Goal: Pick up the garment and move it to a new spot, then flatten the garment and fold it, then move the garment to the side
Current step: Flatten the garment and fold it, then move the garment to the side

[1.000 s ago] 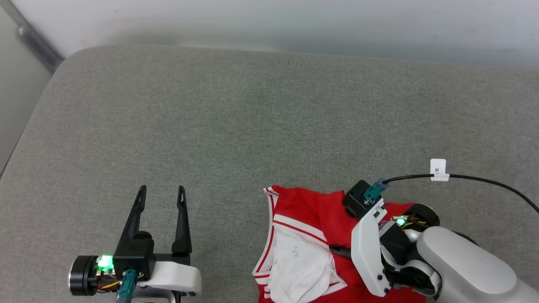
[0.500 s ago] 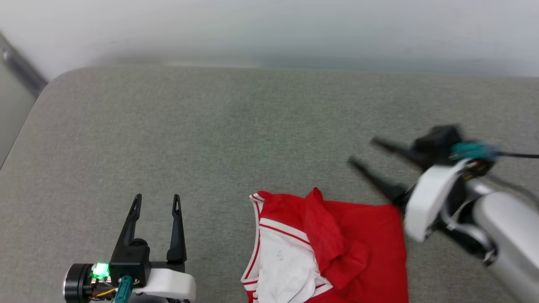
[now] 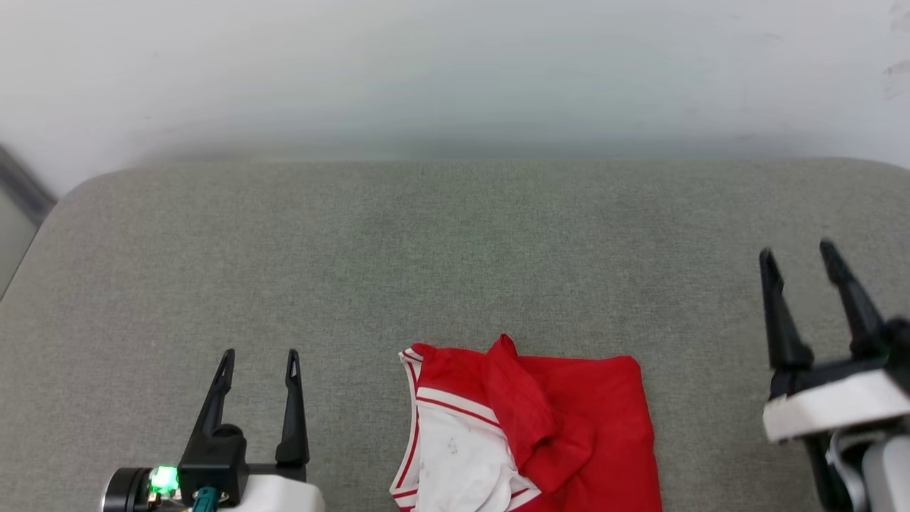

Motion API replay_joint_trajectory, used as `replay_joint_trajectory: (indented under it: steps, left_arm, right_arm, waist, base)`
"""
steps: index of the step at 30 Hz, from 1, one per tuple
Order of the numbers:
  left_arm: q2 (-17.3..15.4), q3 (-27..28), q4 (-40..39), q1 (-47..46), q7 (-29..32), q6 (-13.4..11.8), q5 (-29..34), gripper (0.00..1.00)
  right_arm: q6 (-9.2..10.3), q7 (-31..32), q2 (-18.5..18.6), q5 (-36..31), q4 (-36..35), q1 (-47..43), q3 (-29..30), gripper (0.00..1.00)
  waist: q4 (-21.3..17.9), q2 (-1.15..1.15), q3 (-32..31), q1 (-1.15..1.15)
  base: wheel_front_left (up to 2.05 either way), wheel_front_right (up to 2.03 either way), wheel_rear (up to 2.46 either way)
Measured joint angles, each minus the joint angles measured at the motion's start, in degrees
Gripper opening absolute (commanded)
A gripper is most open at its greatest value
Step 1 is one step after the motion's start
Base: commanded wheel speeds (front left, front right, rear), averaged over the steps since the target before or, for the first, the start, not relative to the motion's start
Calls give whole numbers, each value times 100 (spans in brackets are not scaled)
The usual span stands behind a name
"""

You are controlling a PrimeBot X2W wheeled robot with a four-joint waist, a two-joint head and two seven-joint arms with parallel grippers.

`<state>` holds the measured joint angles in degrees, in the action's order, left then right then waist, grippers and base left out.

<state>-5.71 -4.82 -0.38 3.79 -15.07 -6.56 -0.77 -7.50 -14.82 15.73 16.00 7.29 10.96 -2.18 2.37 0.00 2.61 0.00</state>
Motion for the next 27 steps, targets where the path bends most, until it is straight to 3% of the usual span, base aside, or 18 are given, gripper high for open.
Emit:
replay_joint_trajectory:
  steps: [6, 11, 19, 27]
  left_arm:
    - [23, 64, -33, 178, 0, 10, -55, 100]
    - [60, 112, -29, 305, 0, 103, -141, 100]
    - [96, 158, -11, 335, 0, 202, -142, 100]
    - [131, 180, 12, 333, 0, 254, -140, 100]
  right_arm:
    - [0, -26, -746, -345, -558, -955, 528, 100]
    - [0, -27, -969, -416, -751, -1615, 604, 100]
    - [0, -27, -1112, -437, -845, -2043, 608, 100]
    - [0, -27, -975, -482, -1136, -1650, 829, 100]
  waist:
    - [-7, 0, -152, 0]
    - [20, 0, -225, -1]
    - [47, 0, -239, -1]
    - [60, 0, -225, -1]
  base:
    - [0, 0, 0]
    - [0, 0, 0]
    - [0, 0, 0]
    - [0, 0, 0]
